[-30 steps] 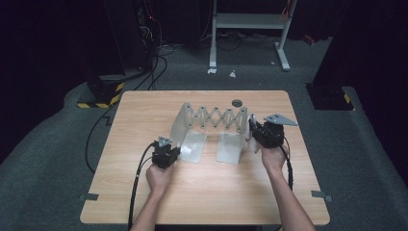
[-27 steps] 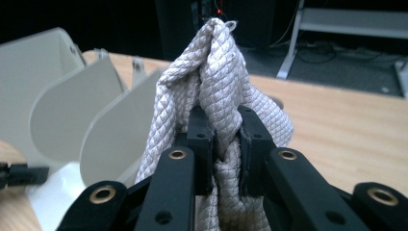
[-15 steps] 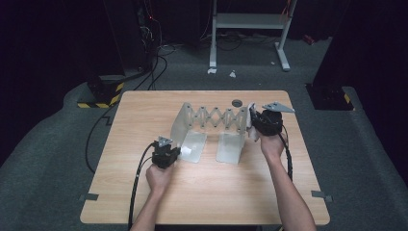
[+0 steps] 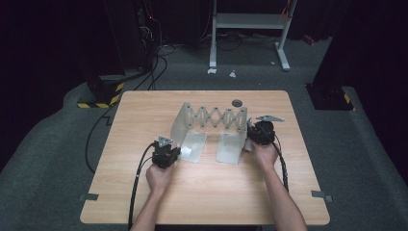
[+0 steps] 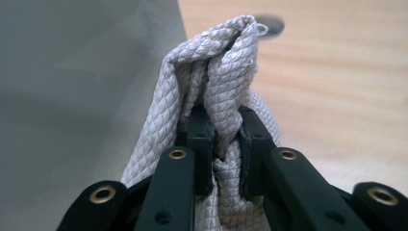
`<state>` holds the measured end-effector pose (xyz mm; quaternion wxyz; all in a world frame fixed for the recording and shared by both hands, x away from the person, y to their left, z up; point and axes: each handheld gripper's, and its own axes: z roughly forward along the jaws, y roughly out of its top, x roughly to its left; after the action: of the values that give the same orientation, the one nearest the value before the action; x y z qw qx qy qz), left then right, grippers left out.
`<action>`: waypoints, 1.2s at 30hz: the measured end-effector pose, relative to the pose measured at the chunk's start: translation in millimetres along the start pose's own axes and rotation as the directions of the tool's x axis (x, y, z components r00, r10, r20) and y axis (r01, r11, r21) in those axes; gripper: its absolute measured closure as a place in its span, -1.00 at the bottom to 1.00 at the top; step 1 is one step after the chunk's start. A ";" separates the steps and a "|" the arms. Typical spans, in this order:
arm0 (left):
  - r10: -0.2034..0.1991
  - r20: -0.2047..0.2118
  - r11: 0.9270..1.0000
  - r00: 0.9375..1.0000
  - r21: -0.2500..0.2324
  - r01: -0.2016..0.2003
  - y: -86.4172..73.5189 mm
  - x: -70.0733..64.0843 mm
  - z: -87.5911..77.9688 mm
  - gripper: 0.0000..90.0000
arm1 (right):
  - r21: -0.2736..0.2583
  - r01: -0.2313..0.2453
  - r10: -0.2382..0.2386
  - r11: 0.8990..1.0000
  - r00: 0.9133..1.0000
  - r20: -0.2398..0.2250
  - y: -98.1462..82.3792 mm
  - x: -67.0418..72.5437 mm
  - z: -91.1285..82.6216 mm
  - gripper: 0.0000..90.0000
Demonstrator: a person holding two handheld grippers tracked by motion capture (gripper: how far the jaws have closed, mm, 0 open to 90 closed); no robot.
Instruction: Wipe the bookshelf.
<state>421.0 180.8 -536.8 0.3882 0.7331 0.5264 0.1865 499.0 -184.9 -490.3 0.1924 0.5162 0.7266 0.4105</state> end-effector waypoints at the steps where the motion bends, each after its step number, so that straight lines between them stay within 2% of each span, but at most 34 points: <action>1: 0.001 -0.001 1.000 1.000 0.000 -0.001 0.0 0.0 0.0 0.92 | 0.008 0.001 -0.001 1.000 1.000 -0.001 -4.6 0.0 1.8 0.75; 2: 0.001 -0.002 1.000 1.000 0.001 -0.001 0.0 -0.1 -0.1 0.92 | 0.023 -0.006 0.006 1.000 1.000 -0.004 -14.6 0.8 4.9 0.75; 4: -0.001 -0.002 1.000 1.000 0.000 0.001 0.0 -0.2 0.1 0.92 | 0.038 0.002 -0.002 0.999 1.000 -0.003 -21.6 1.8 6.2 0.75; 10: 0.008 -0.018 1.000 1.000 -0.001 -0.008 0.0 -1.6 0.0 0.91 | 0.078 0.066 -0.067 0.995 0.998 0.003 -38.7 9.6 0.7 0.75; 16: 0.013 -0.028 1.000 1.000 0.000 -0.013 0.1 -2.5 -0.1 0.92 | 0.054 0.078 -0.076 0.995 0.996 -0.048 -52.7 14.3 -15.1 0.75; 20: 0.009 -0.046 1.000 0.999 -0.003 -0.010 0.2 -2.8 0.1 0.93 | 0.049 0.095 -0.091 0.994 0.993 -0.072 -57.4 15.7 -22.5 0.74; 23: 0.001 -0.062 1.000 0.998 -0.006 -0.001 0.5 -2.1 0.2 0.95 | 0.042 0.089 -0.086 0.995 0.993 -0.079 -58.9 13.3 -27.5 0.74; 26: 0.001 -0.068 1.000 0.998 -0.007 -0.001 0.5 -2.1 0.3 0.96 | 0.004 0.071 -0.071 0.997 0.997 -0.042 -60.8 6.7 -33.9 0.75; 29: -0.004 -0.070 1.000 0.998 -0.009 0.003 0.6 -1.9 0.4 0.97 | -0.002 0.058 -0.058 0.998 0.998 0.025 -60.8 -3.8 -39.1 0.75; 33: -0.005 -0.071 1.000 0.997 -0.009 0.005 0.8 -1.5 0.5 0.97 | -0.005 0.030 -0.029 1.000 0.993 0.116 -61.6 -22.4 -45.3 0.75; 36: -0.006 -0.069 1.000 0.998 -0.008 0.005 1.0 -0.5 0.4 0.97 | -0.003 -0.003 0.004 1.000 0.989 0.147 -63.5 -33.5 -48.6 0.75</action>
<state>421.7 180.1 -536.2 0.3728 0.7233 0.5409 0.2127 440.4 -243.0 -517.0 0.2454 0.5461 0.7090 0.3726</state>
